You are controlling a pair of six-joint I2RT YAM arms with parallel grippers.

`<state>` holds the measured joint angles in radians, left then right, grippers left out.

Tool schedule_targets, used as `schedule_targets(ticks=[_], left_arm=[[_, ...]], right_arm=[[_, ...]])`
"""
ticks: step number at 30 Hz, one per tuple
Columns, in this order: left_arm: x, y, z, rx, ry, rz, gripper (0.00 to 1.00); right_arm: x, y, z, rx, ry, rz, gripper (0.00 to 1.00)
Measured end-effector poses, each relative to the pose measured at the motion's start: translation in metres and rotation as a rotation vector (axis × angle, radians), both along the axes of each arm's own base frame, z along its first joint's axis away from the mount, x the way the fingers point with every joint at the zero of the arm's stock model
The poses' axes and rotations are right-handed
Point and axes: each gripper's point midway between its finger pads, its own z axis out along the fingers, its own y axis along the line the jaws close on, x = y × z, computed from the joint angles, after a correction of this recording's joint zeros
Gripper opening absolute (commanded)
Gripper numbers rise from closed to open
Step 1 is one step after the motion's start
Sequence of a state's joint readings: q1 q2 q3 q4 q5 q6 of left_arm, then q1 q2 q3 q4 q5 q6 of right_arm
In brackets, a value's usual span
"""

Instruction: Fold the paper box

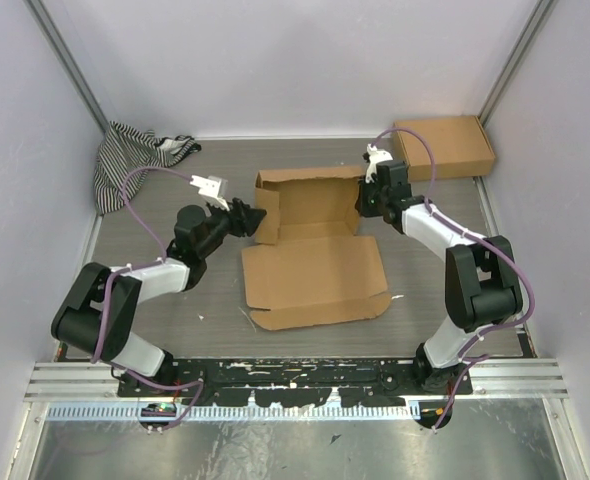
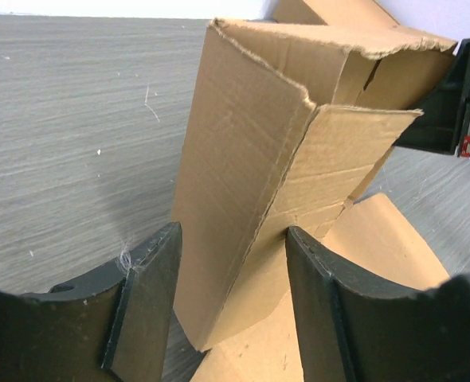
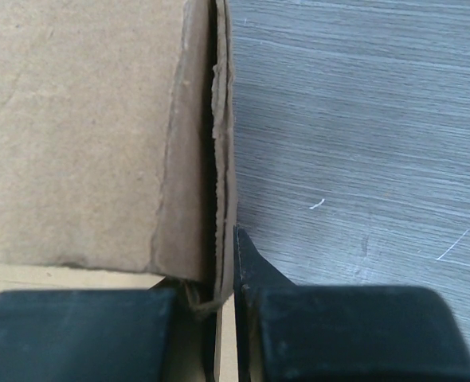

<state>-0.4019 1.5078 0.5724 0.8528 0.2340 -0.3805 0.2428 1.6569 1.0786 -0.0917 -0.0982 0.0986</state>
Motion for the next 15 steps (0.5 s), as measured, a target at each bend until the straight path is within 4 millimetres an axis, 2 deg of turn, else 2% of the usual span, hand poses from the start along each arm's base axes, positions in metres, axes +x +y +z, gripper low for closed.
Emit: schedule_targets(ticks=[8,15], left_arm=[[0.008,-0.008,0.007,0.037,-0.012,0.031,0.58],[0.023,0.003,-0.019,0.128,0.06,0.14,0.55]], right_arm=[[-0.004,0.012,0.0,-0.013,-0.021,0.003,0.01],[-0.015,0.017,0.0,-0.041,-0.038,-0.003,0.01]])
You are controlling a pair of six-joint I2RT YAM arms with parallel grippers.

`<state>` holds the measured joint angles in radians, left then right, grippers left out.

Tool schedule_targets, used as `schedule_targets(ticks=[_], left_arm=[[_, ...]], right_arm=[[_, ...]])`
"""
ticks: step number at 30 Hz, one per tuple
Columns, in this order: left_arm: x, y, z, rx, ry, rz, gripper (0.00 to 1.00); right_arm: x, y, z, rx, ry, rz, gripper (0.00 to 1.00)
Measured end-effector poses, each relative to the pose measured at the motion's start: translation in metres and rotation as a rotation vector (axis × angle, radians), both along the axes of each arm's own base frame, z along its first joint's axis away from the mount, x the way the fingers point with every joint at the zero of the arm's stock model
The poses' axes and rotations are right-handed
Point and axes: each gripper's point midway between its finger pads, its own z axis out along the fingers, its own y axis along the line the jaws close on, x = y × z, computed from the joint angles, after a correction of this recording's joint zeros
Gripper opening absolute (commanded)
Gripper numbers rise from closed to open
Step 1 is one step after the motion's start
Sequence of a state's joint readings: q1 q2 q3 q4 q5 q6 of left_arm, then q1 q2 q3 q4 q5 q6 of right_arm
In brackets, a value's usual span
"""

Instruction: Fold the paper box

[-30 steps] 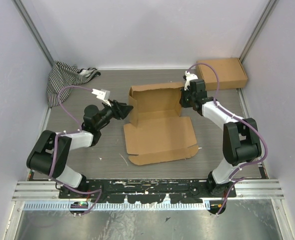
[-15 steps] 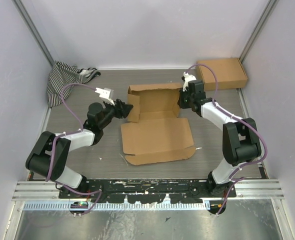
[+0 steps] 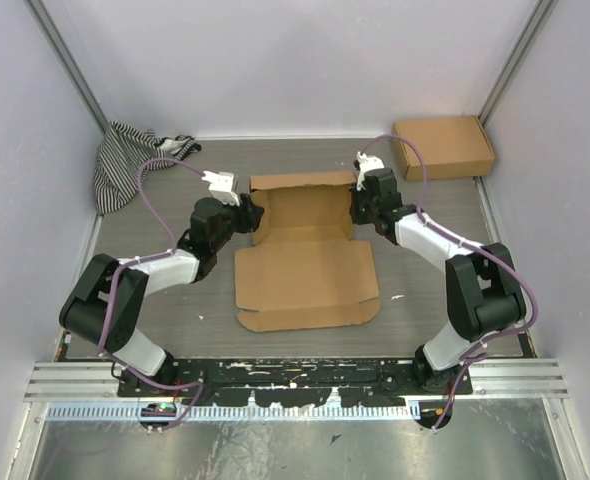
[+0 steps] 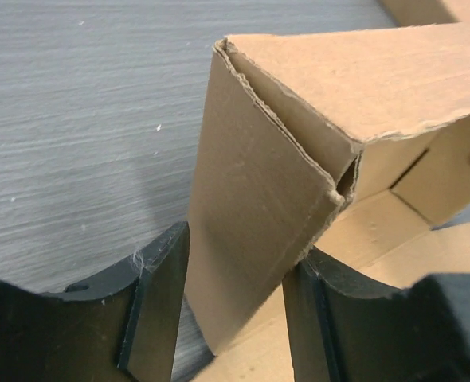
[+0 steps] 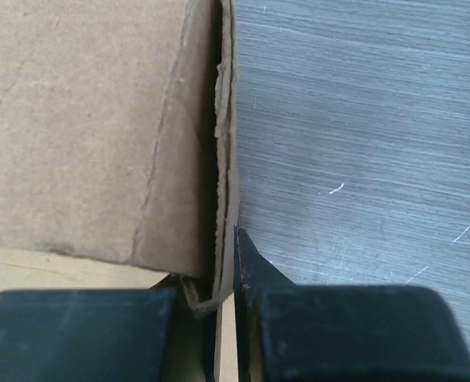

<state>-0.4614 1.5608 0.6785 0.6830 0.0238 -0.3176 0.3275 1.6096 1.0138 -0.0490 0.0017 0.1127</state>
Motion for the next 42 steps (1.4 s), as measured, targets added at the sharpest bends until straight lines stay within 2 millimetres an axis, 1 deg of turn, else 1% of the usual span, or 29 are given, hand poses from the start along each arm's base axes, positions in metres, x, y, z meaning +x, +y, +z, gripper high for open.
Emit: schedule_targets(ticks=[2,4,10,12,14,15,18,24,28,29,30,31,33,36,38,39,40,42], left_arm=[[0.002,0.004,-0.008,0.034,0.02,0.036,0.57],[0.002,0.007,-0.013,0.069,0.032,0.07,0.55],[0.006,0.014,-0.022,0.127,0.061,0.161,0.36],[0.009,0.017,-0.023,0.145,0.074,0.194,0.26],[0.013,0.022,-0.024,0.179,0.088,0.234,0.06],[0.012,0.02,-0.024,0.187,0.092,0.24,0.01],[0.015,0.024,-0.025,0.276,0.118,0.301,0.0],[0.02,0.024,-0.009,0.442,0.101,0.454,0.0],[0.017,0.029,-0.01,0.493,0.084,0.528,0.0],[0.016,0.031,-0.011,0.498,0.083,0.541,0.01],[0.016,0.034,-0.012,0.499,0.08,0.553,0.04],[0.015,0.036,-0.013,0.499,0.077,0.563,0.09],[0.014,0.038,-0.017,0.494,0.075,0.569,0.24],[0.012,0.039,-0.019,0.49,0.074,0.564,0.36],[0.008,0.041,-0.023,0.495,0.082,0.552,0.49],[0.006,0.042,-0.024,0.499,0.086,0.544,0.57],[0.003,0.042,-0.026,0.498,0.091,0.538,0.6],[-0.002,0.044,-0.025,0.493,0.1,0.524,0.63]], right_arm=[[-0.004,0.001,0.0,-0.01,-0.003,-0.003,0.01],[-0.008,0.004,0.0,-0.015,-0.007,-0.005,0.01],[-0.012,0.009,0.0,-0.017,-0.018,-0.023,0.01],[-0.012,0.01,0.0,-0.017,-0.02,-0.037,0.01],[-0.014,0.01,0.0,-0.017,-0.021,-0.054,0.01],[-0.014,0.011,0.001,-0.016,-0.021,-0.064,0.01],[-0.015,0.012,0.001,-0.012,-0.02,-0.091,0.01],[-0.018,0.014,0.002,0.013,0.004,-0.189,0.01],[-0.013,0.02,0.001,-0.002,0.013,-0.251,0.01],[-0.011,0.022,-0.001,-0.007,0.017,-0.264,0.01],[-0.009,0.024,-0.002,-0.006,0.014,-0.274,0.01],[-0.007,0.027,-0.001,-0.004,0.012,-0.279,0.01],[-0.004,0.029,-0.001,0.0,0.01,-0.29,0.01],[-0.004,0.029,-0.001,0.004,0.01,-0.297,0.01],[-0.004,0.028,-0.001,0.005,0.011,-0.303,0.01],[-0.004,0.028,-0.001,0.006,0.011,-0.306,0.03],[-0.003,0.028,-0.001,0.006,0.011,-0.311,0.06],[-0.003,0.028,-0.001,0.012,0.011,-0.318,0.16]])
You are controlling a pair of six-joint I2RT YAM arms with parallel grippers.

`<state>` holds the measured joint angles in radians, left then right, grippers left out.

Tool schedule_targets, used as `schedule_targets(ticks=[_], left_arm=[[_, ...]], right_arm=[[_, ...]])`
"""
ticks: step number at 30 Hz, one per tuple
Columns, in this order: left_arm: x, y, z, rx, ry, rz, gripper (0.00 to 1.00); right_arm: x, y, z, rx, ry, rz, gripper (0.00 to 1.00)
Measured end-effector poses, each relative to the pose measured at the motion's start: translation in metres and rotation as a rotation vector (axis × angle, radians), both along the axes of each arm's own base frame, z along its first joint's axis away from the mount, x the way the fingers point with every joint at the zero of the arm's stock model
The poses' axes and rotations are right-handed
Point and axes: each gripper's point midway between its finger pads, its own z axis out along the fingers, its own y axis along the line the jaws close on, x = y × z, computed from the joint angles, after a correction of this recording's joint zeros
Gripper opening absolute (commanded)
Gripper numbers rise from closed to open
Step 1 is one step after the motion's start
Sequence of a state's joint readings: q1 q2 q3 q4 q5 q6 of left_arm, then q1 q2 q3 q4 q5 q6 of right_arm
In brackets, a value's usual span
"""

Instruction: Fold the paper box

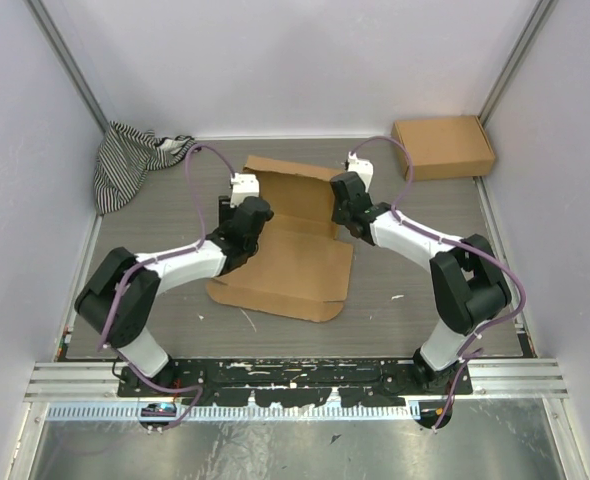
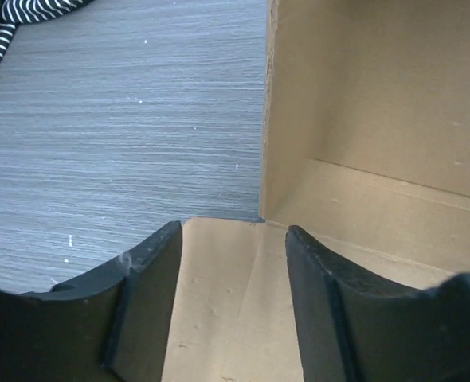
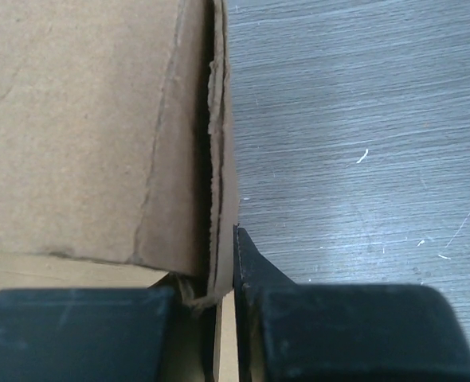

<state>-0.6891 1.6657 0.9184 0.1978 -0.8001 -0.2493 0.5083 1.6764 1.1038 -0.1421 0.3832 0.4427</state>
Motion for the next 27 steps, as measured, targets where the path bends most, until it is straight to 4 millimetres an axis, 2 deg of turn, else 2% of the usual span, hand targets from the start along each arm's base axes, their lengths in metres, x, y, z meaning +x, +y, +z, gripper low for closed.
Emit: schedule_targets(ticks=[2,5,7,13,15,19,24,27], left_arm=[[-0.005,0.002,0.006,-0.013,-0.001,-0.006,0.64],[-0.011,0.005,0.022,-0.042,-0.019,-0.016,0.66],[-0.015,0.006,0.033,-0.058,-0.033,-0.021,0.66],[-0.027,0.015,0.06,-0.096,-0.058,-0.035,0.7],[-0.029,0.019,0.061,-0.116,-0.059,-0.04,0.71],[-0.021,0.025,0.04,-0.138,-0.032,-0.033,0.72],[-0.007,0.022,-0.012,-0.124,0.046,-0.046,0.72],[-0.003,0.015,-0.031,-0.131,0.052,-0.064,0.72]], right_arm=[[0.0,0.0,0.0,0.003,0.001,-0.004,0.22],[0.0,0.0,0.0,0.008,0.002,-0.008,0.41],[0.0,0.0,0.0,0.008,0.003,-0.01,0.48],[-0.003,-0.002,0.011,0.017,-0.013,-0.009,0.49],[-0.003,-0.002,0.015,0.022,-0.02,-0.006,0.48],[-0.003,0.0,0.013,0.021,-0.014,0.001,0.44],[-0.001,0.003,0.003,0.014,0.007,0.015,0.18],[0.001,0.003,-0.005,-0.001,0.021,0.014,0.09]])
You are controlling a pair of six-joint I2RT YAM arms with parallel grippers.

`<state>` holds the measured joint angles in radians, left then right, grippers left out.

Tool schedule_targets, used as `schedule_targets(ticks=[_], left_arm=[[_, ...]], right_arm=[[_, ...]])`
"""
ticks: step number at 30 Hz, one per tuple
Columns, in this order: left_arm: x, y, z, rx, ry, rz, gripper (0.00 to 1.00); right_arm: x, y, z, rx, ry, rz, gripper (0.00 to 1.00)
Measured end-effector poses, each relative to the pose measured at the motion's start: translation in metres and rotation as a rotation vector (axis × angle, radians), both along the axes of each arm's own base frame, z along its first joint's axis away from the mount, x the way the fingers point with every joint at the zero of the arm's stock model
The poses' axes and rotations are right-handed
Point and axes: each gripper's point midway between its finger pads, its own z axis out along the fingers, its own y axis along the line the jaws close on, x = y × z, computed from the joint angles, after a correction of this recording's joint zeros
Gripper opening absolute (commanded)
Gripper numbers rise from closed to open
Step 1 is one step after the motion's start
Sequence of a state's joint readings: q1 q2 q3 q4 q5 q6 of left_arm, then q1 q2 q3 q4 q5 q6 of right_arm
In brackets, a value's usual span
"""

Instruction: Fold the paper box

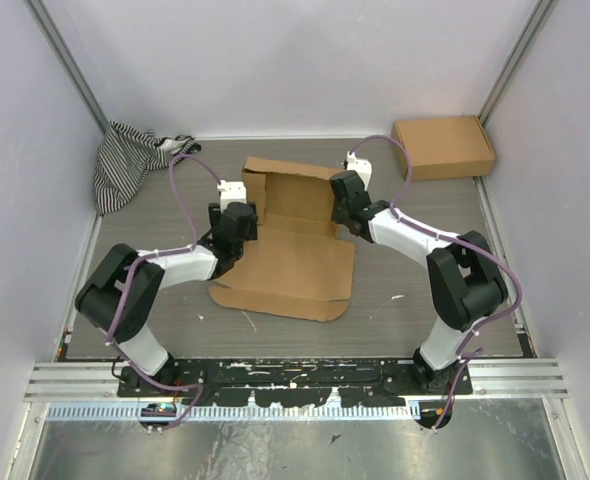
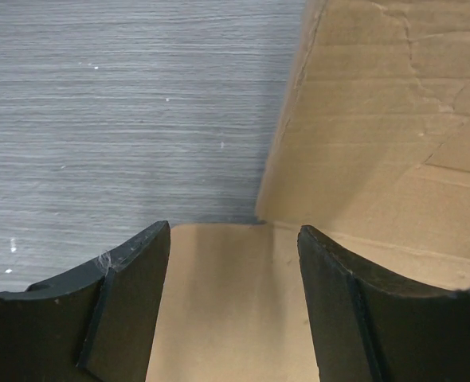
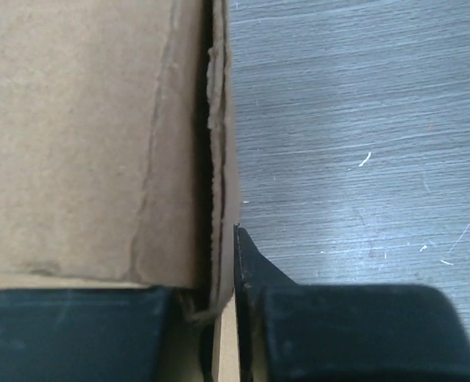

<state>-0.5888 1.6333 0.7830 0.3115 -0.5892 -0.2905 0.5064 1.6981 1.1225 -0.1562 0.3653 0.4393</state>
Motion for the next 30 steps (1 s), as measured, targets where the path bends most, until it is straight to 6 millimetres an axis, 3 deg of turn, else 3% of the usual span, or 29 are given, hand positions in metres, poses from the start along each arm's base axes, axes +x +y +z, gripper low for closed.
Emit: schedule_targets(ticks=[6,11,23,30], left_arm=[[0.019,-0.006,-0.01,-0.023,-0.053,0.003,0.73],[0.036,-0.008,0.012,-0.098,-0.156,-0.01,0.78],[0.043,-0.012,0.03,-0.252,-0.266,-0.129,0.44],[0.046,-0.021,0.03,-0.273,-0.275,-0.162,0.41]], right_arm=[[0.005,0.001,0.0,-0.008,-0.001,0.005,0.01],[0.005,0.0,0.0,-0.021,0.003,0.014,0.01],[0.002,0.0,0.001,-0.034,0.026,0.036,0.01],[0.001,0.001,0.001,-0.03,0.03,0.041,0.01]])
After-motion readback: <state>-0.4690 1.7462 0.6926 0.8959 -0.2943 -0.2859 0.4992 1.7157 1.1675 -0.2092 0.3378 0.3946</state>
